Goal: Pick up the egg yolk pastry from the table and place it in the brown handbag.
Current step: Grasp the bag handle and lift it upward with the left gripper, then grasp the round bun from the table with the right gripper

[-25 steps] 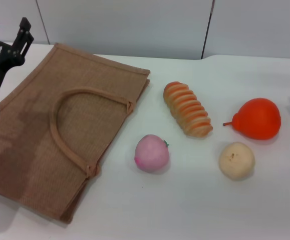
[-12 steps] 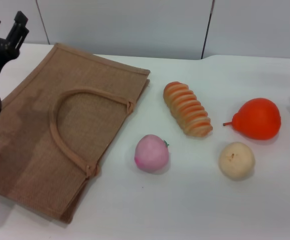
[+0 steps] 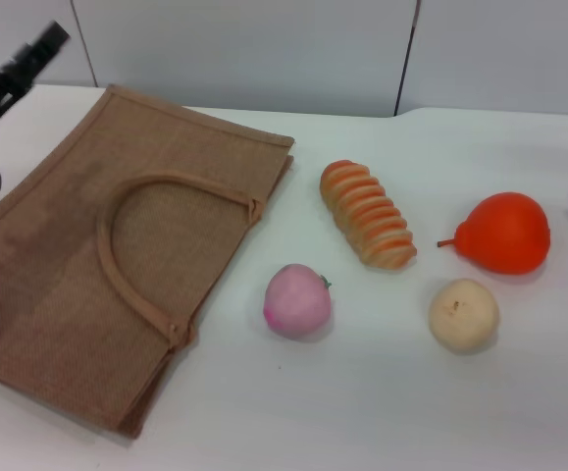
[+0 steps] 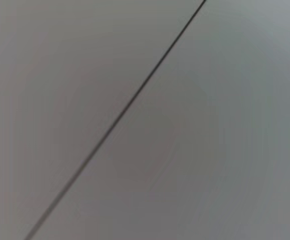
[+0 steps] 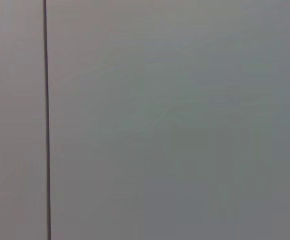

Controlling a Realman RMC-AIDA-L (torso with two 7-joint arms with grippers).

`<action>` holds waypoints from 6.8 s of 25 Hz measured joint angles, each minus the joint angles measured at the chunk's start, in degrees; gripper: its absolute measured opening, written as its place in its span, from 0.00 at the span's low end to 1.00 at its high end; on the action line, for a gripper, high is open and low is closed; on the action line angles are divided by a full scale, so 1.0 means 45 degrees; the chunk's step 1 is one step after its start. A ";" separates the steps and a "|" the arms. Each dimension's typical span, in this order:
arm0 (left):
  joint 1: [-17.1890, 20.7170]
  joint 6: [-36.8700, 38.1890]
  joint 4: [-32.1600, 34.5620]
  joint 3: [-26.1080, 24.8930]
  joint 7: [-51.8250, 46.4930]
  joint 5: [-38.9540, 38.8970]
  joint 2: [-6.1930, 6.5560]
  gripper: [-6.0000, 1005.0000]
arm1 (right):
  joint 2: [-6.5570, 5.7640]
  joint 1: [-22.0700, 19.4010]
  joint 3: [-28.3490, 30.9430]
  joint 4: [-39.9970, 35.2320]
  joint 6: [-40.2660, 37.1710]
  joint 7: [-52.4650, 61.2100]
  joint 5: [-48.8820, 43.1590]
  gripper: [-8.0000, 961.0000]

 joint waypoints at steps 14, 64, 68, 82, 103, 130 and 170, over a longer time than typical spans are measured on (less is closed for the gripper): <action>-0.1732 0.1773 0.7065 0.0149 -1.1307 1.2561 -0.0849 0.77 | 0.0000 -0.0006 0.0006 -0.0024 0.0001 0.0000 0.0004 0.91; -0.2928 0.2950 0.6218 0.4668 -1.4495 1.6654 -0.0848 0.40 | 0.0001 -0.0006 0.0025 -0.0156 0.0002 0.0051 0.0021 0.91; -0.2875 0.2960 0.6240 0.4667 -1.4412 1.6358 -0.0824 0.29 | 0.0000 -0.0006 0.0025 -0.0160 0.0018 0.0053 0.0021 0.91; -0.1234 0.2630 0.5834 0.4620 -0.9381 0.8000 -0.0322 0.13 | -0.0033 0.0106 -0.0464 -0.0173 -0.0134 0.0256 -0.1181 0.91; -0.0540 -0.2932 0.1721 0.1151 -0.3182 0.2192 0.0885 0.14 | -0.0100 0.0861 -0.0930 -0.5707 -0.2220 0.9939 -1.4196 0.91; -0.0194 -0.3064 0.1547 0.0155 -0.3294 0.1837 0.0878 0.15 | -0.0062 0.0816 -0.0933 -0.7016 -0.1338 1.3911 -1.9379 0.91; -0.0176 -0.3062 0.1533 0.0155 -0.3305 0.1838 0.0860 0.17 | -0.0077 0.0751 -0.0918 -0.7358 -0.2302 1.4015 -2.0073 0.61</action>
